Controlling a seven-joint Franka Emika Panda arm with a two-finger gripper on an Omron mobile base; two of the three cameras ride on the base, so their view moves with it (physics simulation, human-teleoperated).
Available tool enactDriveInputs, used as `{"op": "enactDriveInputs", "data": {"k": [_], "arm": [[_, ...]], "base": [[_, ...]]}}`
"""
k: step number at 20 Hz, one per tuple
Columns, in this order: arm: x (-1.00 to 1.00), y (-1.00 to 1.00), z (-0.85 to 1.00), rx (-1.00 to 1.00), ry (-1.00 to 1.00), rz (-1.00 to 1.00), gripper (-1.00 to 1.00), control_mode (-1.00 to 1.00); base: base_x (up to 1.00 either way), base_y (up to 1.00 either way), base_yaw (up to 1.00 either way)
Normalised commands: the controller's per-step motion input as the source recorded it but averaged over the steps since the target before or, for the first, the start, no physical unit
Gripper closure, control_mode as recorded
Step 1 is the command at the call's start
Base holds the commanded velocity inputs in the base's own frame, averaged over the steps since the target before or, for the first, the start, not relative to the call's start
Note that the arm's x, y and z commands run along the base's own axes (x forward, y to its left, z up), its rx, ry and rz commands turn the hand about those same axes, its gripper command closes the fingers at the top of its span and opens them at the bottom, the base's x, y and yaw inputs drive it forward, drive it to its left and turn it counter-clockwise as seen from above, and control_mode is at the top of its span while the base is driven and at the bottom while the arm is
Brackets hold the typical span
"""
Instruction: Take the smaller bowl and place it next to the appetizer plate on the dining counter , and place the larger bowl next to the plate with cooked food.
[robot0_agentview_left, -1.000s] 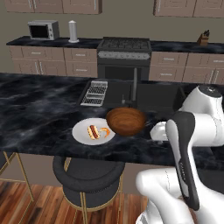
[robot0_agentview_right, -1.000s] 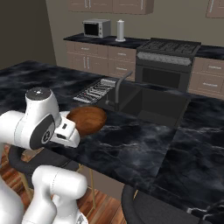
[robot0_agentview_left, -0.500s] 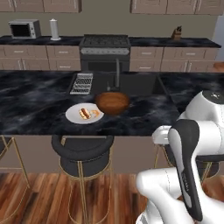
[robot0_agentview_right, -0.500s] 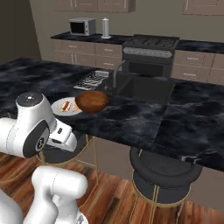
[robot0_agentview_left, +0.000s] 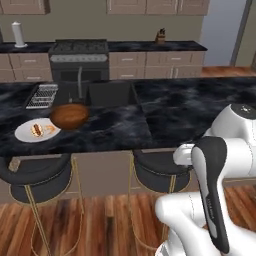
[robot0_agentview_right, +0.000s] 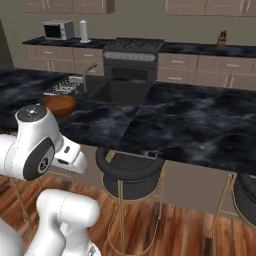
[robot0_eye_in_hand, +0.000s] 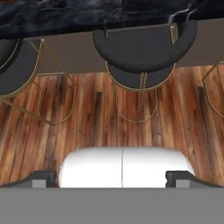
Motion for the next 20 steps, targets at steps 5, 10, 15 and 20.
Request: {"op": "enactDriveInputs", "data": {"k": [5, 10, 15, 20], "arm": [[0.0, 0.0, 0.0, 0.0, 0.0, 0.0, -1.0, 1.0], [0.0, 0.0, 0.0, 0.0, 0.0, 0.0, -1.0, 1.0], [0.0, 0.0, 0.0, 0.0, 0.0, 0.0, -1.0, 1.0], [0.0, 0.0, 0.0, 0.0, 0.0, 0.0, -1.0, 1.0]], "base": [[-0.21, -1.0, -0.16], [-0.09, -1.0, -0.19], [-0.04, -1.0, -0.22], [-0.01, -1.0, -0.24]]}}
